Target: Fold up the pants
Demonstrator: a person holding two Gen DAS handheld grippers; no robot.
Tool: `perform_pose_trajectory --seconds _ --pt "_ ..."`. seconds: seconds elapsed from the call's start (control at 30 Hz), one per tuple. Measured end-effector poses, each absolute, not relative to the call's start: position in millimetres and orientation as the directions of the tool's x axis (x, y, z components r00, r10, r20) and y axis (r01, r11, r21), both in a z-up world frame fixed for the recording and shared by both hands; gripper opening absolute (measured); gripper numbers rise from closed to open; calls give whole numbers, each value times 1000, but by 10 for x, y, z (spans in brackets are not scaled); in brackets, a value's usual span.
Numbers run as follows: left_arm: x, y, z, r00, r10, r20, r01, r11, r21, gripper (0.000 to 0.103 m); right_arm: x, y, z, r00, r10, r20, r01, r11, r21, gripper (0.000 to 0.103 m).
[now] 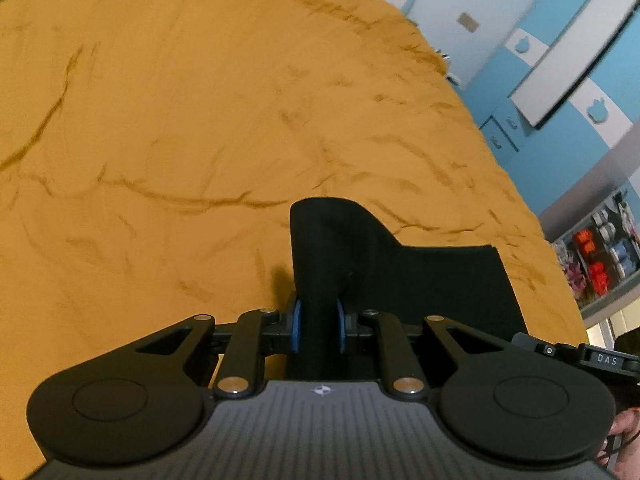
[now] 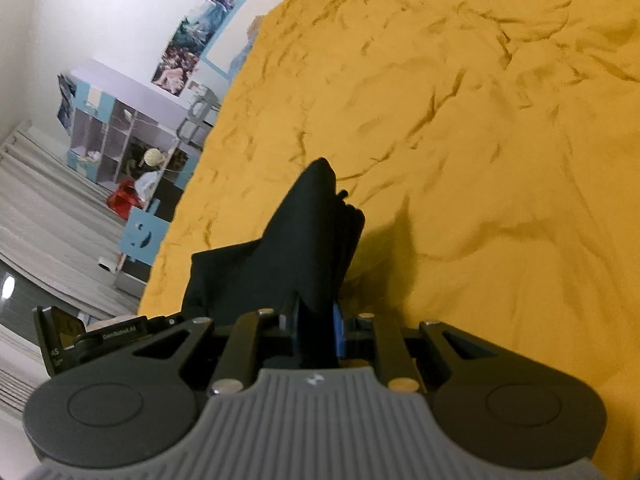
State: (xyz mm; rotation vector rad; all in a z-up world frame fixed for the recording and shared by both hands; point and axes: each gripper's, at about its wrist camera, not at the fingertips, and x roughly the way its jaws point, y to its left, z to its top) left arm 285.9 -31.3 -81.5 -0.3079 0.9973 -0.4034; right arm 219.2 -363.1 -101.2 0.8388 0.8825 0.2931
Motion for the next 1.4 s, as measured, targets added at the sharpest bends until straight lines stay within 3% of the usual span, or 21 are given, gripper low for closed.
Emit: perform_pose_trajectory --seconds 0.23,0.47,0.73,0.9,0.97,1.03,1.13,1.23,1.4 --pt "2946 -85 -1258 442 -493 -749 76 853 -517 25 2291 -3653 -1329 589 537 -604 153 659 736 10" --pt "2865 49 -1166 475 -464 -748 56 864 -500 32 2214 -3626 -1256 595 481 -644 149 721 677 14" --pt "2358 -143 -609 577 -320 -752 200 948 -249 29 1912 -3402 -598 674 283 -682 15 918 396 19" --pt "1844 -403 -420 616 -331 -715 301 938 -175 31 1528 -2977 -393 717 255 -649 -140 964 224 34" --pt "1674 -485 -448 611 -337 -716 317 933 -169 38 1406 -2827 -426 715 247 -654 -170 969 180 47" --pt "1548 -553 -498 615 -322 -720 317 937 -148 48 1311 -2721 -498 715 230 -660 -187 973 136 53" --pt "1382 -618 -632 605 -290 -741 316 942 -112 59 1234 -2637 -666 685 213 -697 -204 974 97 54" --pt "1285 -670 -798 606 -245 -757 324 945 -47 61 1257 -2600 -811 659 199 -726 -192 977 95 56" --pt "1224 -692 -783 608 -244 -755 326 944 -42 69 1251 -2616 -910 644 192 -740 -178 979 99 58"
